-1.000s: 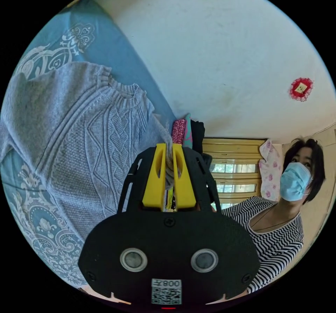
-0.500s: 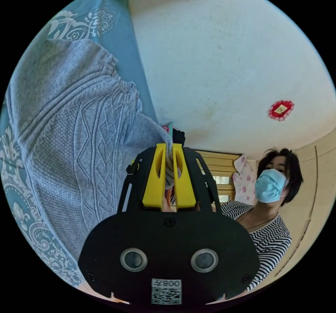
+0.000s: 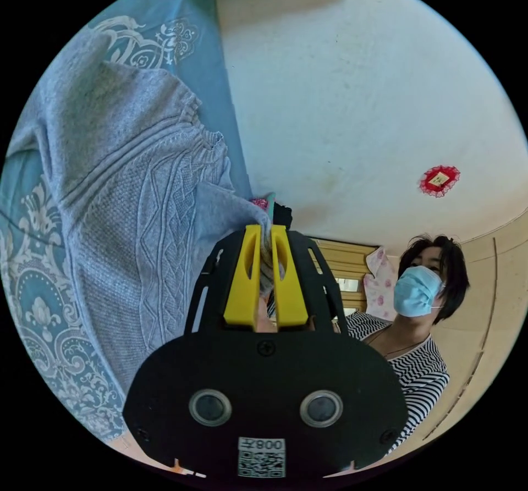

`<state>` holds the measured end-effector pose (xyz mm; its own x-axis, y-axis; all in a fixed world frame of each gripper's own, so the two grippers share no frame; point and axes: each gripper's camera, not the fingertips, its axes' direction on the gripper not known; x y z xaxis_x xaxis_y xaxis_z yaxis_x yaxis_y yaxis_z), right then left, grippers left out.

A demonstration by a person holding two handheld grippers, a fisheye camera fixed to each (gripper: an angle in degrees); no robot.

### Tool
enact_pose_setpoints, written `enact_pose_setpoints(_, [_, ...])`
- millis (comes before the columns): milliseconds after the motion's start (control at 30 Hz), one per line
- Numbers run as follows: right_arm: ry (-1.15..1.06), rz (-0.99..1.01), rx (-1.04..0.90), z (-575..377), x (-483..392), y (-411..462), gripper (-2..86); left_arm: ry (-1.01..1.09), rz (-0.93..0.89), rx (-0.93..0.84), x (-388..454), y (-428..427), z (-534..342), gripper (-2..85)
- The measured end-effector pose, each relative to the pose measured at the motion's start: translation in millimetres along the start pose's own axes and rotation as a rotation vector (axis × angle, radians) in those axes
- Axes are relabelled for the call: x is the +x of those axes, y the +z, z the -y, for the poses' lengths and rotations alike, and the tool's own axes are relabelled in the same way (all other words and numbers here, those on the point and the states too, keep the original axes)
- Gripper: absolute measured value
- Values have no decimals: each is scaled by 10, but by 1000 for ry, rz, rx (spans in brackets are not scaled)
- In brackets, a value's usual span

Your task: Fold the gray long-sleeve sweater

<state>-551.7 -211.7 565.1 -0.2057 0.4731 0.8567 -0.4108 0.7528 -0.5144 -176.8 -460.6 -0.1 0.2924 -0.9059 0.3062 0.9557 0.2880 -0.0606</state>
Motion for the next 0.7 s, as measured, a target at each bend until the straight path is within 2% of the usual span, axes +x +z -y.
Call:
enact_pose_setpoints(233, [30,-156,-100,-138,54,333,25,-37,212,-66,79,-185,61,30])
enact_pose_setpoints(467, [59,-360,-184,-201,194,539,23,-139,297,-103,-133,-147,130,29])
enact_pose_setpoints(700, [49,-573,-265,-291,160,790,24,-131,388,-137,-13,-21,196,32])
